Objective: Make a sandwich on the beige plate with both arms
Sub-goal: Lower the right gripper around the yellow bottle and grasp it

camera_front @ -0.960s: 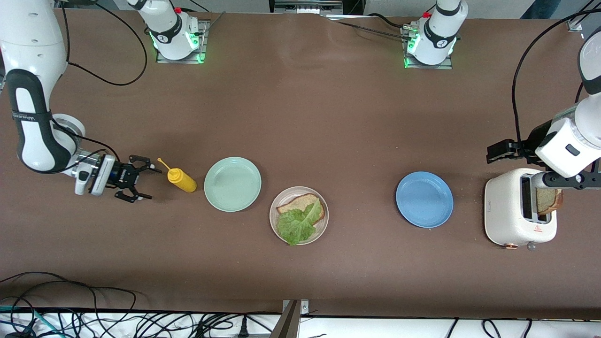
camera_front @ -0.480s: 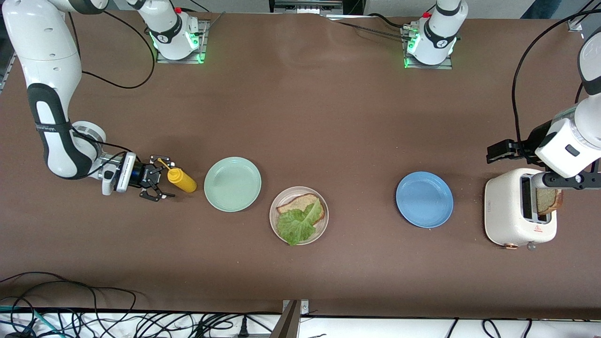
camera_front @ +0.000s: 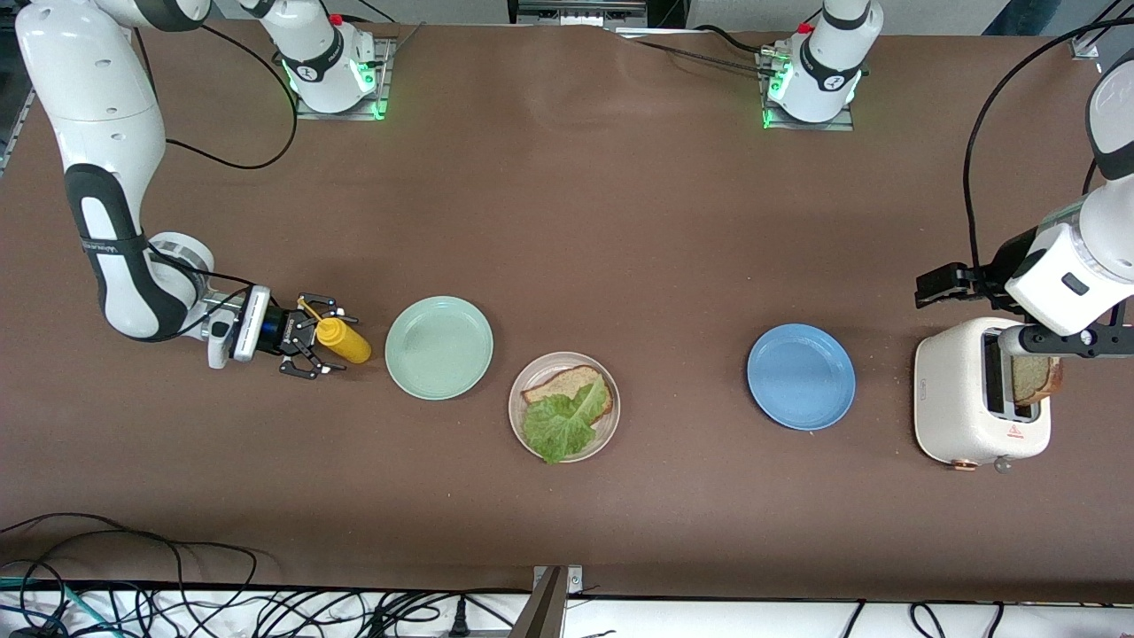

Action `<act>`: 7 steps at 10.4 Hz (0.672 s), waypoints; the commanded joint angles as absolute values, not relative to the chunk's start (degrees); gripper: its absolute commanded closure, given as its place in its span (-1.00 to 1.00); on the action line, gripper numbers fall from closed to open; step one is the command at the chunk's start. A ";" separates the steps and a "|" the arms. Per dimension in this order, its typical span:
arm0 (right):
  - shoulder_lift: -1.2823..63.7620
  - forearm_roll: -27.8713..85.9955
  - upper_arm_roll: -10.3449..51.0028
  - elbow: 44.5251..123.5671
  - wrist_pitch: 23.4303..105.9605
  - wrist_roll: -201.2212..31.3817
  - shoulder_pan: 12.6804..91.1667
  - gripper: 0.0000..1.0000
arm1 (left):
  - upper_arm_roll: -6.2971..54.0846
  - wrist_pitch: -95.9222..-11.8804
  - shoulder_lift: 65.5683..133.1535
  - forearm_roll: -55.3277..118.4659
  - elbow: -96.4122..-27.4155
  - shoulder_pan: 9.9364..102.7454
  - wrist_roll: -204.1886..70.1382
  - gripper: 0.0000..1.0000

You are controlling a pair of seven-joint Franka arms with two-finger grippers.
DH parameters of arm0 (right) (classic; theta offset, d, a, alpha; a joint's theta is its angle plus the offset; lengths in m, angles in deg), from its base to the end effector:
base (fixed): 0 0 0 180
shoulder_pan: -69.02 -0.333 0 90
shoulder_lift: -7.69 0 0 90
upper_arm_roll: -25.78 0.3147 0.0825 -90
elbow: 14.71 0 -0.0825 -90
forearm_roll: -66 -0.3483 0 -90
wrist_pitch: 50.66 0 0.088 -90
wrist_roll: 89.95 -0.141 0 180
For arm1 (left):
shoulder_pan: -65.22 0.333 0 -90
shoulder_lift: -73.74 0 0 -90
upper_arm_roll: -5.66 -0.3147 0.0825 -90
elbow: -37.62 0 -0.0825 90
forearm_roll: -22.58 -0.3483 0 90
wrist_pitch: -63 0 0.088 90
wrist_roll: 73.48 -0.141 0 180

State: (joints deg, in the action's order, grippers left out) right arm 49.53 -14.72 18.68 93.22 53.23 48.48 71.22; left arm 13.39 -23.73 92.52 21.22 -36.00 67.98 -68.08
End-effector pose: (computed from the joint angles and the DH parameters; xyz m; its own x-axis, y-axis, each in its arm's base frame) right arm 0.5707 0.0239 0.1340 0.2172 0.3356 0.9166 0.9701 -0.1785 -0.1645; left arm 0.6030 -0.0363 0.5246 0.9952 0.0122 -0.0974 0.0132 -0.9999 0.0105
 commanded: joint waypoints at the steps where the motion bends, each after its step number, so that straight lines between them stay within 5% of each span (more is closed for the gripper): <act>1: 50.05 -16.01 18.66 92.60 52.70 50.15 71.31 0.88 | 13.57 -23.31 92.02 20.20 -36.29 68.03 -68.29 -1.00; 7: 47.68 -11.63 18.75 89.01 53.49 37.45 71.22 1.00 | 13.04 -24.10 94.73 18.46 -35.68 71.36 -72.13 -1.00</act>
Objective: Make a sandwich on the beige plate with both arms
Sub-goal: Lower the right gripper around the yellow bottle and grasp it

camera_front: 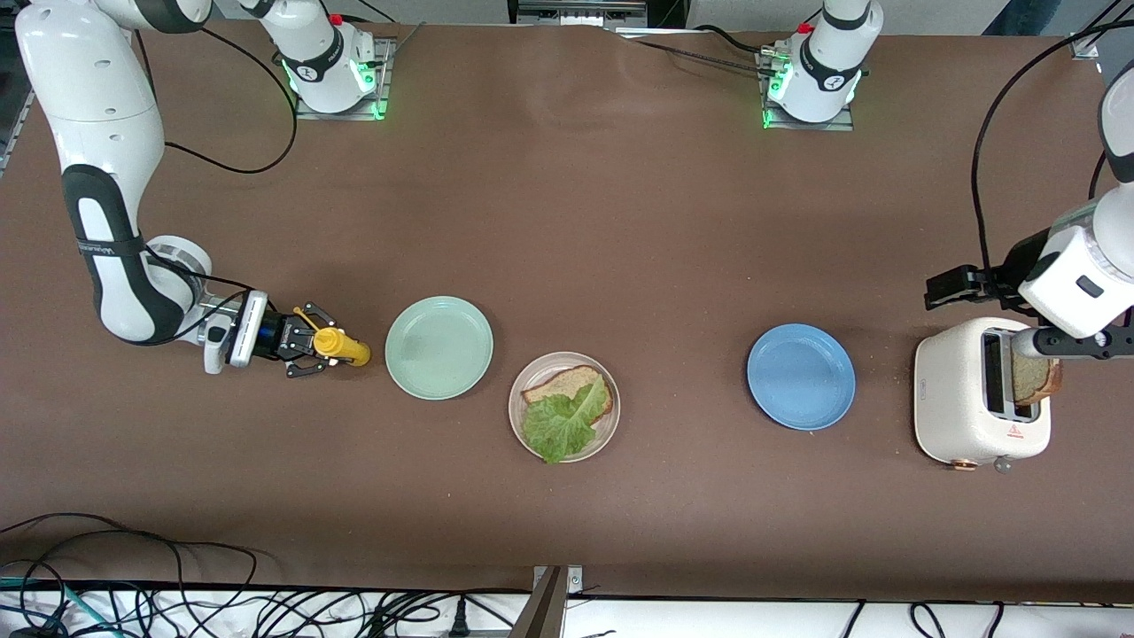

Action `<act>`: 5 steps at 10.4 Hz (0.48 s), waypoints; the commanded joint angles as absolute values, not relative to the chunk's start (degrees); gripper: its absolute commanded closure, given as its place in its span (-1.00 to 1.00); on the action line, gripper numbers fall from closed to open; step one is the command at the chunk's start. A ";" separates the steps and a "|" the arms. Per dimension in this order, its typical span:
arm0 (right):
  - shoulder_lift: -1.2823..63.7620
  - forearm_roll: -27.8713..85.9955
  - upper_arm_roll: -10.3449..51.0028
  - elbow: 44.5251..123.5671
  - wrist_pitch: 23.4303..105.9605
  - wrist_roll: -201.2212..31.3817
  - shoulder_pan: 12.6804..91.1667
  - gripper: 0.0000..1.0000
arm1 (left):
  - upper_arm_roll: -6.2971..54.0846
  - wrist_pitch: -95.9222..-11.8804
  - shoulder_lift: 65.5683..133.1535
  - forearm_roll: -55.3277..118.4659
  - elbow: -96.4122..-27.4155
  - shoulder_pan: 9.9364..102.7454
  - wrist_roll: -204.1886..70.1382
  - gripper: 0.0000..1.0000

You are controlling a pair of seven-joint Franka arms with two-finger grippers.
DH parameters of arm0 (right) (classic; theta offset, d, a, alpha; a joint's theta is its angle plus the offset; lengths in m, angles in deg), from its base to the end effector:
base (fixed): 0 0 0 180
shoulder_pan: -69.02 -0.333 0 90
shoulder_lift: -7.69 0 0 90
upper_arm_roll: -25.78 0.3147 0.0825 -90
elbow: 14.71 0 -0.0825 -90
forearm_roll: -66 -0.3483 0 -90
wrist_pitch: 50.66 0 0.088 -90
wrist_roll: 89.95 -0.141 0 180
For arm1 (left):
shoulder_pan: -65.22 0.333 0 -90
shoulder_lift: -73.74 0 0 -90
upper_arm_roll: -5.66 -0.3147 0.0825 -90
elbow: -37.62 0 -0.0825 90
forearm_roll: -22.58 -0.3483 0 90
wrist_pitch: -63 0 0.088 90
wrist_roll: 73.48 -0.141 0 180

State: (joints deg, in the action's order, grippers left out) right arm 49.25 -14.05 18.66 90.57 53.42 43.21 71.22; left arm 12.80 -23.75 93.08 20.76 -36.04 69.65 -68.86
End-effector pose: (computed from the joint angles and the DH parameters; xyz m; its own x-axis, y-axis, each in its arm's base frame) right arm 0.5875 0.0220 0.1497 0.2571 0.3349 0.9065 0.9594 -0.2007 -0.1979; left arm 0.6059 -0.0122 0.5182 0.9936 0.0379 -0.1068 0.0382 -0.9993 0.0008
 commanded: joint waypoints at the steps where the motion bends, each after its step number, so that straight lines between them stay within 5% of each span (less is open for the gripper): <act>1: 47.68 -9.09 18.83 86.82 54.36 33.66 70.96 1.00 | 13.04 -24.28 95.96 16.10 -35.50 72.67 -74.85 -1.00; 5: 43.03 7.15 24.88 81.80 64.36 11.79 70.78 1.00 | 13.04 -28.84 99.31 14.84 -35.41 78.39 -85.67 -1.00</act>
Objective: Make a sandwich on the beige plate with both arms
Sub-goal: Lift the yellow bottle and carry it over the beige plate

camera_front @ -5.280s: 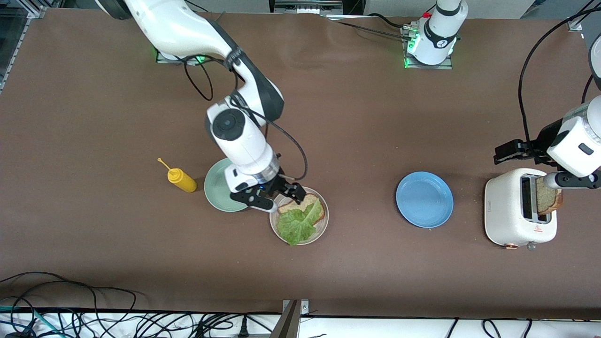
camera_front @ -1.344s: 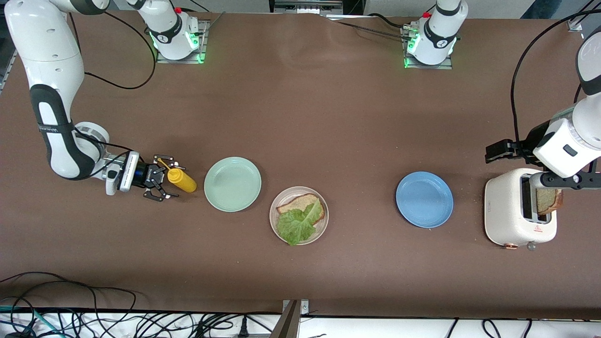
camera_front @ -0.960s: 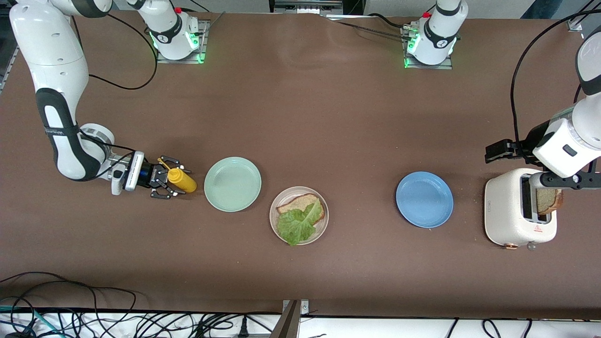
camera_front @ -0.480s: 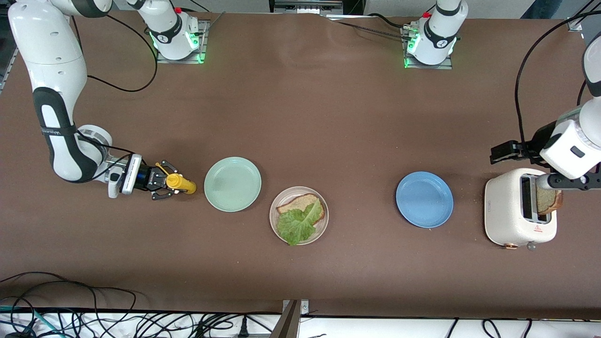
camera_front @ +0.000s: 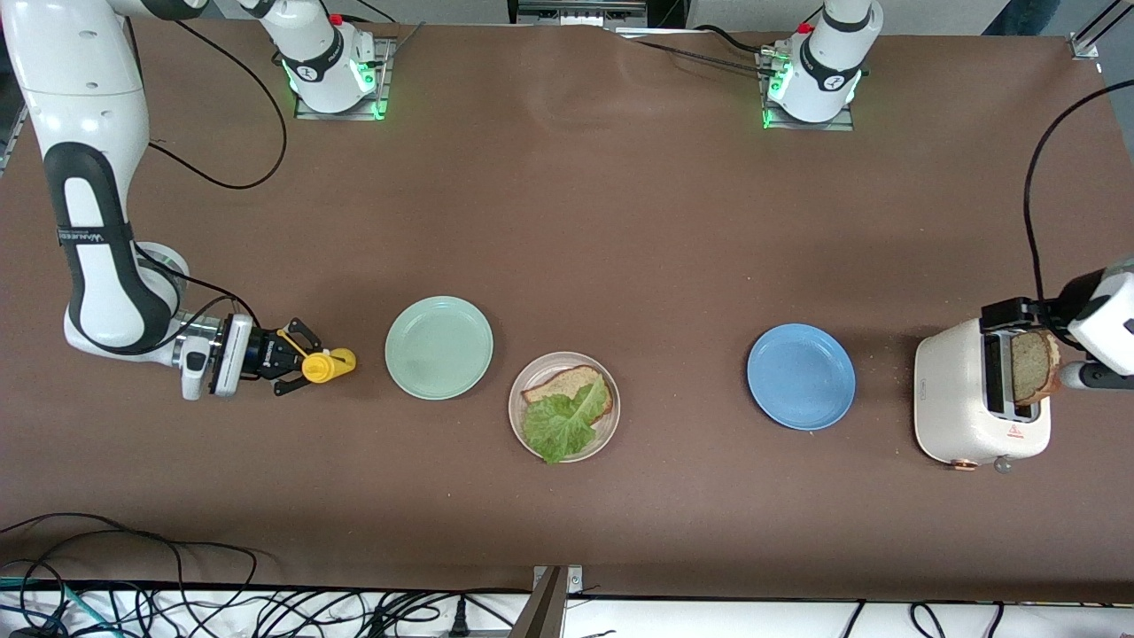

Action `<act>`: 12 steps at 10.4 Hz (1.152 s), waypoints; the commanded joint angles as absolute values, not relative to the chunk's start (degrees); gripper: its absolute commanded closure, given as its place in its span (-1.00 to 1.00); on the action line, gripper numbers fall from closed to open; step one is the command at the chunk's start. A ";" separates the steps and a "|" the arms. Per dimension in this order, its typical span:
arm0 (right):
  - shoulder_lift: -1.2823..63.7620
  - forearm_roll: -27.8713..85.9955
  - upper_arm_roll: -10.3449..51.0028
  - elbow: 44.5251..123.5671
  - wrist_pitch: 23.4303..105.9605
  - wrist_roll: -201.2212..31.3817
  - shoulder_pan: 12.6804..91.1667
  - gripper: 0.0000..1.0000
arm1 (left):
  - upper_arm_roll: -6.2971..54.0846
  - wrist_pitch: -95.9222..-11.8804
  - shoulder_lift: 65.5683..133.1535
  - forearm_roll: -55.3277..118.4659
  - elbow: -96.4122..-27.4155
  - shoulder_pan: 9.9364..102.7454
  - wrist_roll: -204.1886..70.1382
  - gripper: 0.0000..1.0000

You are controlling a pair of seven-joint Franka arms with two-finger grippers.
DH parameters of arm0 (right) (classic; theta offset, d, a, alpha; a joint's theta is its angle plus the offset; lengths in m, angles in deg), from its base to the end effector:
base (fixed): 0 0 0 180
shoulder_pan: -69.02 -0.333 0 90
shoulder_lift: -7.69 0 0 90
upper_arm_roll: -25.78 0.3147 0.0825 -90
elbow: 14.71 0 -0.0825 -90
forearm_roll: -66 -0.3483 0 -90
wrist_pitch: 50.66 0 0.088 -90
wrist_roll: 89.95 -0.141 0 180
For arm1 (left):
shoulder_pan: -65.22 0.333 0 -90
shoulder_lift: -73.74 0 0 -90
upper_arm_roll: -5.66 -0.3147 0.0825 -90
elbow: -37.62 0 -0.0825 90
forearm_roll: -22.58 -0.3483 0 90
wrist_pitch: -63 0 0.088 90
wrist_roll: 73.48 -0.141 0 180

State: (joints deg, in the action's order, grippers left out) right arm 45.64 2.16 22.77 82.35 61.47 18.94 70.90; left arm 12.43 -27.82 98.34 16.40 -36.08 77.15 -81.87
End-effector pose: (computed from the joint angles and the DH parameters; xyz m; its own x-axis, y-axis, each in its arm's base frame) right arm 0.6325 0.0369 0.2145 0.3900 0.5239 0.7573 0.9200 -0.2558 -0.2968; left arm 0.6259 0.0850 0.4665 0.9894 -0.0542 -0.1345 -0.0598 -0.9975 -0.0384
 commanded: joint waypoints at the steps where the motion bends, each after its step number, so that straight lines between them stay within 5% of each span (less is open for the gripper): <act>1: 42.24 12.33 25.94 80.31 66.82 5.65 70.08 1.00 | 13.04 -29.37 100.01 14.76 -35.41 78.92 -86.56 -1.00; 12: 41.52 71.40 34.56 72.48 72.30 -44.74 57.70 1.00 | 13.04 -36.32 106.52 14.49 -35.41 85.52 -97.12 -1.00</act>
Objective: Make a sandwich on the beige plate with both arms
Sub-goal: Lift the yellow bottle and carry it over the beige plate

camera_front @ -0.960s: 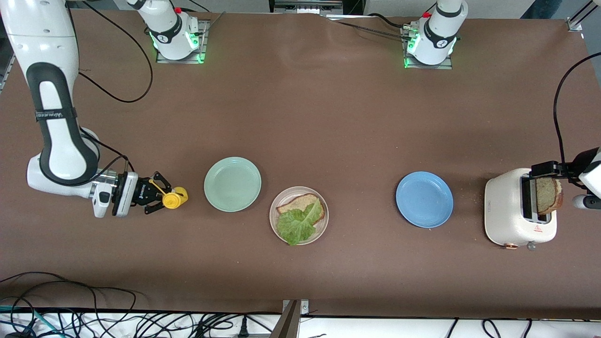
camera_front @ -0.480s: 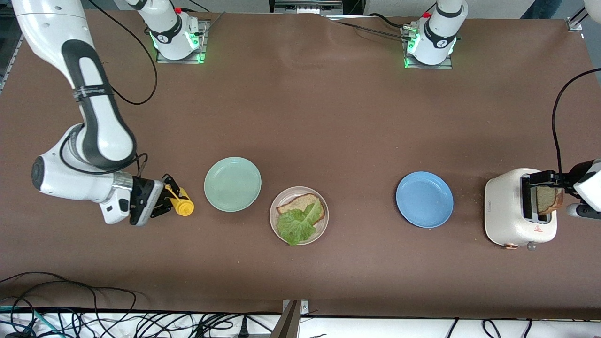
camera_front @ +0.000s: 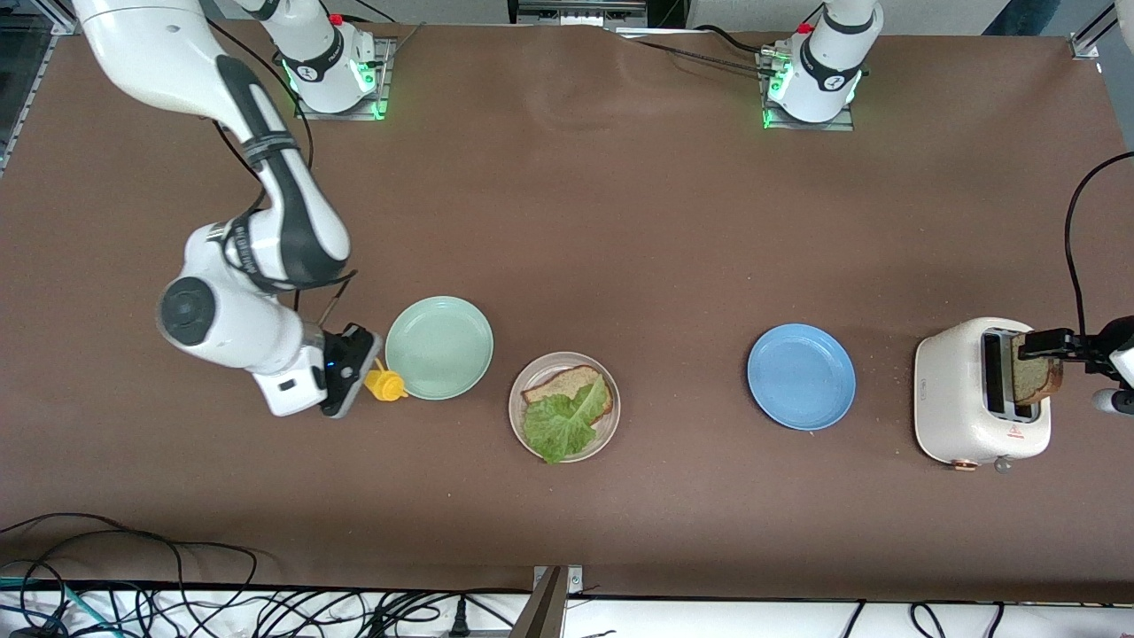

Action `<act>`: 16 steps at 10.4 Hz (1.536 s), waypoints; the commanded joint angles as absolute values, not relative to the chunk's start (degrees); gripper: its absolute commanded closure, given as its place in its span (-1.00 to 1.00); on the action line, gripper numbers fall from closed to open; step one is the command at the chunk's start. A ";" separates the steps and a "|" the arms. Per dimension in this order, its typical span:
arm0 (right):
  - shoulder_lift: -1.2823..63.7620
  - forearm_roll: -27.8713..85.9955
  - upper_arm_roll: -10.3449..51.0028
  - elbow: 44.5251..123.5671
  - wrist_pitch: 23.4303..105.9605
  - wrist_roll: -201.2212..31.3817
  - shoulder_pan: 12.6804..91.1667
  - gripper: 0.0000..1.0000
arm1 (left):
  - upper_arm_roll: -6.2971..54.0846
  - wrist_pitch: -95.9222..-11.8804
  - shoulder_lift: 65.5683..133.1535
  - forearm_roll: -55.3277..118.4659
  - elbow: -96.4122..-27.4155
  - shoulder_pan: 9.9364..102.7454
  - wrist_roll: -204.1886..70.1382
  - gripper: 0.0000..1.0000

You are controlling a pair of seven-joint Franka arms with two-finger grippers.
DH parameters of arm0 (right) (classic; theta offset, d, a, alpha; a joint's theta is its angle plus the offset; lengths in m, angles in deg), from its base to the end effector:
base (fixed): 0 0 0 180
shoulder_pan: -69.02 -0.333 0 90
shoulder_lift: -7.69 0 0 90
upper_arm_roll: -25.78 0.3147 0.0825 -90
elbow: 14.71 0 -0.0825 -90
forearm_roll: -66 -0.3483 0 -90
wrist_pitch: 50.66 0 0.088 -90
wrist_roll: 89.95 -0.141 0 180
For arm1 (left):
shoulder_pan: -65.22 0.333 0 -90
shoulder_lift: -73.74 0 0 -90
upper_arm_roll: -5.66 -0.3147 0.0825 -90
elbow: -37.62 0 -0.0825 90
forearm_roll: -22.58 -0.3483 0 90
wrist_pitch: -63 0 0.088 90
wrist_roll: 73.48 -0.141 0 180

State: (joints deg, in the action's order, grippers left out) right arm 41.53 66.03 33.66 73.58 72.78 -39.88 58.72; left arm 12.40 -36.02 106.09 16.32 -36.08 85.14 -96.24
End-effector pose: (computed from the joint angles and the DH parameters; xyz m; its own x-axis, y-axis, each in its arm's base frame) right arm 0.6442 0.1980 0.2972 0.3924 0.9167 0.0757 0.9198 -0.3915 -0.0279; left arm 0.6411 0.1802 0.3888 0.9766 -0.1745 -0.1260 -0.1750 -0.9845 0.0070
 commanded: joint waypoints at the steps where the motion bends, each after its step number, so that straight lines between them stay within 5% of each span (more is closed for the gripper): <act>1: 41.87 74.75 34.57 71.43 72.21 -47.82 55.77 1.00 | 13.04 -36.32 106.70 14.40 -35.50 85.52 -97.12 -1.00; 5: 46.00 91.18 34.39 65.72 71.77 -50.14 49.17 1.00 | 13.04 -36.41 108.63 14.49 -35.50 86.13 -97.12 -0.91; 13: 53.03 126.57 32.37 57.12 66.80 -50.14 36.34 1.00 | 12.95 -36.32 109.07 14.40 -35.50 86.13 -96.94 0.80; 16: 54.80 133.04 32.72 53.05 58.24 -50.40 33.61 1.00 | 12.95 -36.32 109.07 12.39 -35.50 86.13 -96.94 1.00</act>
